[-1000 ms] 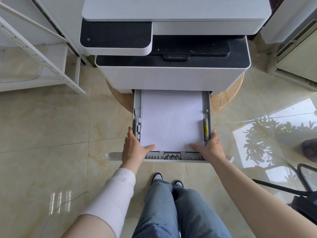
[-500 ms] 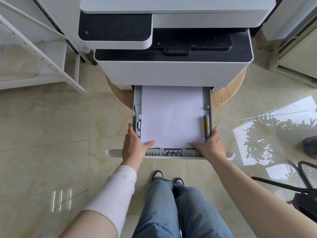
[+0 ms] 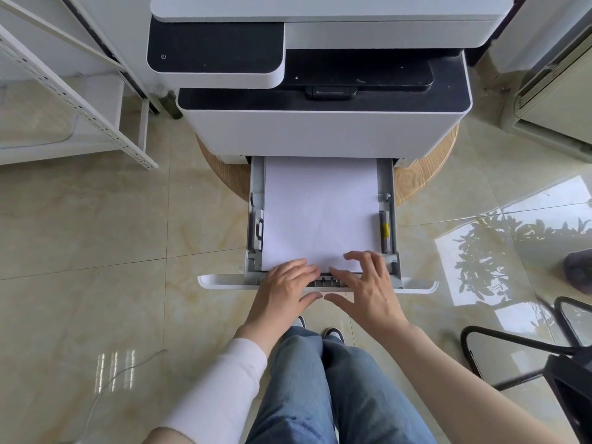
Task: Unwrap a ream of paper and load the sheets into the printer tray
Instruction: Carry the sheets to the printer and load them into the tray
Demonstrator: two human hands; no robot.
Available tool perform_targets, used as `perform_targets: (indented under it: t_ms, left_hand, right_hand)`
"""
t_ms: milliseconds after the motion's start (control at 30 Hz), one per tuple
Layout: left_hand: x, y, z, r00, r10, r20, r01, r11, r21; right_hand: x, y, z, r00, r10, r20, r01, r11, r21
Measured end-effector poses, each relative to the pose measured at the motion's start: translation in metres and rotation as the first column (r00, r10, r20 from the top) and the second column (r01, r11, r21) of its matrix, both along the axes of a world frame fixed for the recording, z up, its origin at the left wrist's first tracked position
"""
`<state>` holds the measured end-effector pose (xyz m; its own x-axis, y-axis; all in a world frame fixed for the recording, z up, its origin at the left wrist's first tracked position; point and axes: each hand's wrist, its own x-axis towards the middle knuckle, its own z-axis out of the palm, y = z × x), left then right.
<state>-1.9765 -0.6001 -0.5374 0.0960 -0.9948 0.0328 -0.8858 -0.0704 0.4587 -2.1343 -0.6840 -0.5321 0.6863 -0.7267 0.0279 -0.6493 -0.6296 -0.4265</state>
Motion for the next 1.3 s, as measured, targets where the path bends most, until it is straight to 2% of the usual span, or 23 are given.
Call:
perform_targets:
  t_ms: [467, 800, 900, 1000, 1100, 1300]
  left_hand:
    - [-0.010, 0.003, -0.002, 0.997, 0.075, 0.006, -0.075, 0.997, 0.010]
    - [-0.010, 0.002, 0.004, 0.998, 0.044, 0.041, -0.048, 0.995, 0.085]
    - [-0.007, 0.001, 0.008, 0.999, 0.030, 0.030, -0.031, 0.999, 0.045]
    - [0.001, 0.000, 0.015, 0.992, 0.120, -0.039, -0.117, 0.990, 0.078]
    - [0.010, 0.004, 0.016, 0.978, 0.210, 0.022, -0.211, 0.971, 0.114]
    - [0.014, 0.003, 0.014, 0.963, 0.268, 0.019, -0.268, 0.955, 0.125]
  right_hand:
    - [0.003, 0.002, -0.010, 1.000, -0.001, 0.022, -0.001, 0.997, 0.078]
    - [0.005, 0.005, -0.002, 1.000, 0.024, -0.017, -0.021, 0.990, 0.142]
    - [0.004, -0.001, 0.004, 0.999, 0.035, -0.008, -0.033, 0.986, 0.161]
    - [0.003, -0.005, 0.007, 0.998, -0.059, -0.012, 0.060, 0.988, 0.146]
    - [0.000, -0.008, 0.007, 0.976, -0.207, -0.066, 0.216, 0.954, 0.206]
    - [0.006, -0.009, 0.004, 0.971, -0.216, -0.106, 0.234, 0.950, 0.206]
